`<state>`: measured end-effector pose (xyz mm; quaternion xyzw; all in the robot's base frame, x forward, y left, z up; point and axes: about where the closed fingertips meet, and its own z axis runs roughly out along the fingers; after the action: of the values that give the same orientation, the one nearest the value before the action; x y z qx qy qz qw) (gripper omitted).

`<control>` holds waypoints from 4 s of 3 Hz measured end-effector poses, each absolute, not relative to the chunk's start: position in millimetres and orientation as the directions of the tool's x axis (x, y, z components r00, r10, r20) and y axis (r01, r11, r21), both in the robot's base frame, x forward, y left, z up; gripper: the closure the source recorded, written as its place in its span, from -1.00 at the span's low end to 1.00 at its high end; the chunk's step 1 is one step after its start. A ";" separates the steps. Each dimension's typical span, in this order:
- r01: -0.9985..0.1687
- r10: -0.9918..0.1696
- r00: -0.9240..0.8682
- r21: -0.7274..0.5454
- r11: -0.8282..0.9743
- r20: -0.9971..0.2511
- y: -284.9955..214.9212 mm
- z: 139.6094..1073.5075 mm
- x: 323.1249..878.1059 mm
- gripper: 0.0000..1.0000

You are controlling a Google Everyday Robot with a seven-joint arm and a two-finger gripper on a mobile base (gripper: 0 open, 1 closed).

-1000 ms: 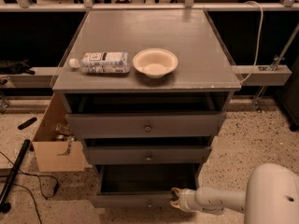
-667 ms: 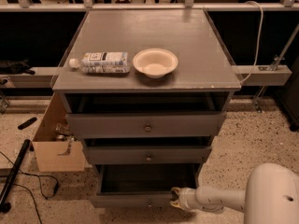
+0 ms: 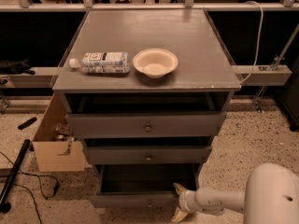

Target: Open bottom drawer

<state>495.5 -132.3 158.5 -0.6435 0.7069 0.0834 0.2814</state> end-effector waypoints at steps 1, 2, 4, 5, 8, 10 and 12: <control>-0.957 -0.863 -0.013 -0.244 0.158 -0.505 -132.3 158.5 495.4 -0.40; -0.962 -0.866 -0.007 -0.233 0.142 -0.500 -131.4 157.8 480.6 0.07; -0.965 -0.862 0.019 -0.234 0.117 -0.507 -127.6 166.1 470.2 0.97; -0.967 -0.856 0.045 -0.236 0.091 -0.515 -123.4 171.6 465.1 1.00; -0.969 -0.849 0.075 -0.240 0.063 -0.523 -121.8 183.1 456.9 1.00; -0.969 -0.849 0.075 -0.240 0.063 -0.524 -121.7 183.1 456.9 0.08; -0.969 -0.849 0.075 -0.240 0.063 -0.524 -121.7 183.1 456.9 -0.85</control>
Offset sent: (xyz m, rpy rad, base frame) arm -0.0344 -0.0013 0.0000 -0.0185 0.0280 0.0326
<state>456.9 -121.7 183.1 -0.6762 0.6719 0.1061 0.2829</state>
